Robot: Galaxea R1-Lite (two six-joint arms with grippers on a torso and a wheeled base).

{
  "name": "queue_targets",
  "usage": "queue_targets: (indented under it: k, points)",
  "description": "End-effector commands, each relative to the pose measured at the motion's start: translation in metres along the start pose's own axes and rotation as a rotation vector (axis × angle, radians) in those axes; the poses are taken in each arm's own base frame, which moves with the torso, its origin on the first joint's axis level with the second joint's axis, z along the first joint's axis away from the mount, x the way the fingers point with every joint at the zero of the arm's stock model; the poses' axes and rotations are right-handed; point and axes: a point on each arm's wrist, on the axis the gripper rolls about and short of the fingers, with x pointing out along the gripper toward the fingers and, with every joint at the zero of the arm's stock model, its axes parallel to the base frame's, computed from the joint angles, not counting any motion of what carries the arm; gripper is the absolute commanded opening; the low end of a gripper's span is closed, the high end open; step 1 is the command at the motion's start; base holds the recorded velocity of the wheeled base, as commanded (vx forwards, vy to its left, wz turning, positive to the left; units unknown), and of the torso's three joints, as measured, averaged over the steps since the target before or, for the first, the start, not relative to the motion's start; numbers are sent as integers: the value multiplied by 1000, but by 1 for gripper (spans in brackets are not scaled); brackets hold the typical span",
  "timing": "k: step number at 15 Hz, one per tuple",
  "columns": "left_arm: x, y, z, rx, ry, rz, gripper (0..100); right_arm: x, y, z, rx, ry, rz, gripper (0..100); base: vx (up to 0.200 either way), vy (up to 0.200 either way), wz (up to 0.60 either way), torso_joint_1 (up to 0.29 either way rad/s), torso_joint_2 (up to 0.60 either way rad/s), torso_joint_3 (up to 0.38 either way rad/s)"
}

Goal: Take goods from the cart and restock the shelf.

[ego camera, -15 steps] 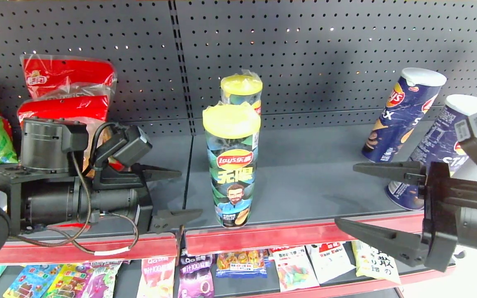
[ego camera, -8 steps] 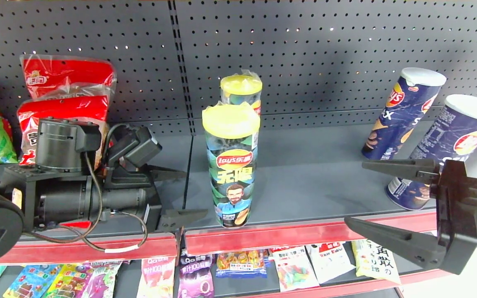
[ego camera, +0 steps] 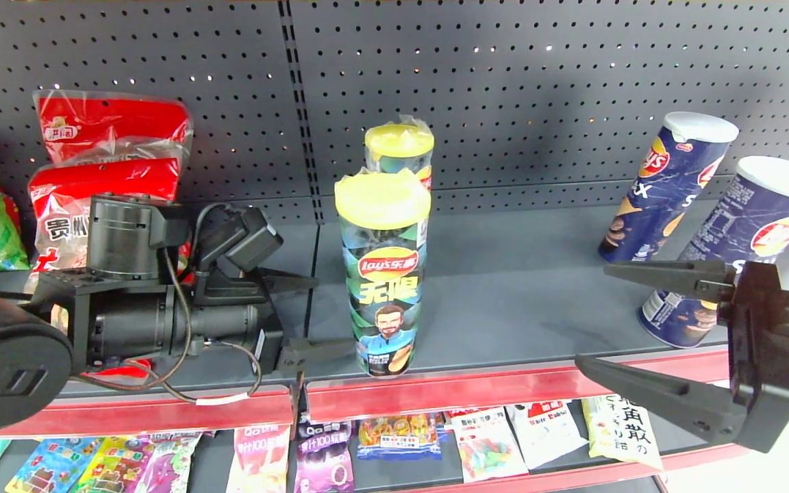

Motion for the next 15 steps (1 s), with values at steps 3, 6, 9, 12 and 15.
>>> queue_targets:
  k: [3,6,9,12,15]
  points:
    - [4,1,0,0,4,1,100,1,0,0,2,2,1,100,0,0,0,0,0,0]
    - [8,5,3,5,-2,4,100,1,0,0,2,2,1,100,0,0,0,0,0,0]
    - [9,5,4,6,-3,2,100,1,0,0,2,3,0,100,0,0,0,0,0,0]
    - [9,5,4,6,-3,2,100,1,0,0,1,1,-1,100,0,0,0,0,0,0]
    - [11,4,3,5,2,-4,100,0,0,0,1,0,-1,100,0,0,0,0,0,0]
